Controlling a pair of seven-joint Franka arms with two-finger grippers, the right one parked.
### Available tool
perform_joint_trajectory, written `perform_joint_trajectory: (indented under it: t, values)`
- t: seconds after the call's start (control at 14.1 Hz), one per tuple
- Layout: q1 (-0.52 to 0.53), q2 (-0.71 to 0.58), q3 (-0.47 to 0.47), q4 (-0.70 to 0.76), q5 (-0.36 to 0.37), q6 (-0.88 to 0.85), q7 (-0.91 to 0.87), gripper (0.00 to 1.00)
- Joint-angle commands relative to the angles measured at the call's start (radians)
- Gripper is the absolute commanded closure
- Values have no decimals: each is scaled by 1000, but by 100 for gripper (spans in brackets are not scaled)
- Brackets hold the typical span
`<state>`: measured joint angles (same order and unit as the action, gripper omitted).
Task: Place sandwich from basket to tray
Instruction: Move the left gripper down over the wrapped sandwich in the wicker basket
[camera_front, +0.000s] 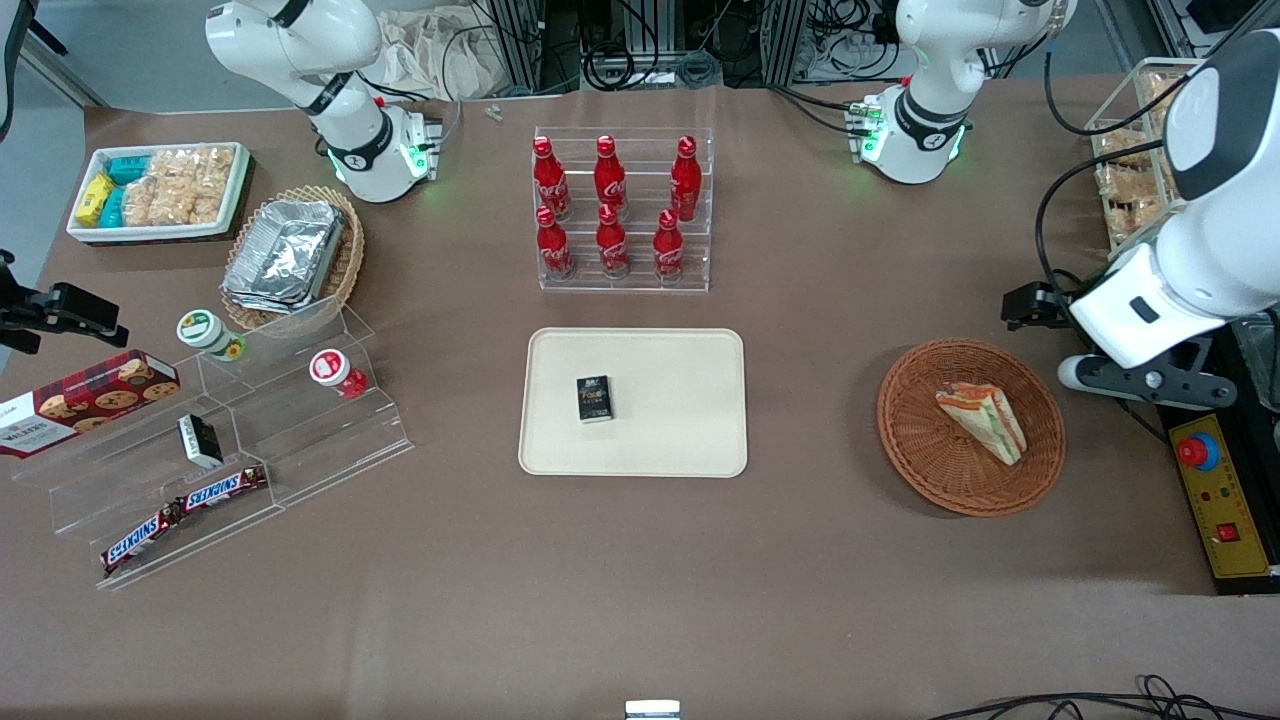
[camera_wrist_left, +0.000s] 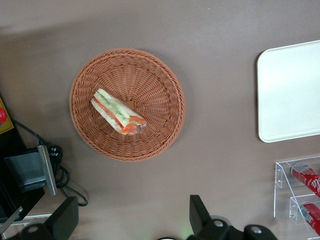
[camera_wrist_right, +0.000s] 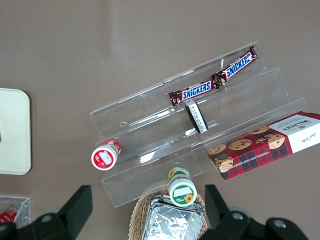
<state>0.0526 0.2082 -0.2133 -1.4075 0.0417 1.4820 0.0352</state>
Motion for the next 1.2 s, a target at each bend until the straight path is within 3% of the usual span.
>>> perform_joint_trajectory:
  t: [0.0, 0.28, 0.42, 0.64, 0.85, 1.13]
  values:
    - [15, 14, -6, 27, 1, -31, -14, 0]
    - [18, 34, -5, 29, 9, -31, -14, 0]
    - [42, 40, -3, -17, 17, -11, -146, 0]
    - [91, 1, 2, -176, 6, 142, -305, 0]
    - [128, -67, 9, -420, 3, 409, -388, 0]
    - [135, -32, 9, -539, 14, 595, -702, 0]
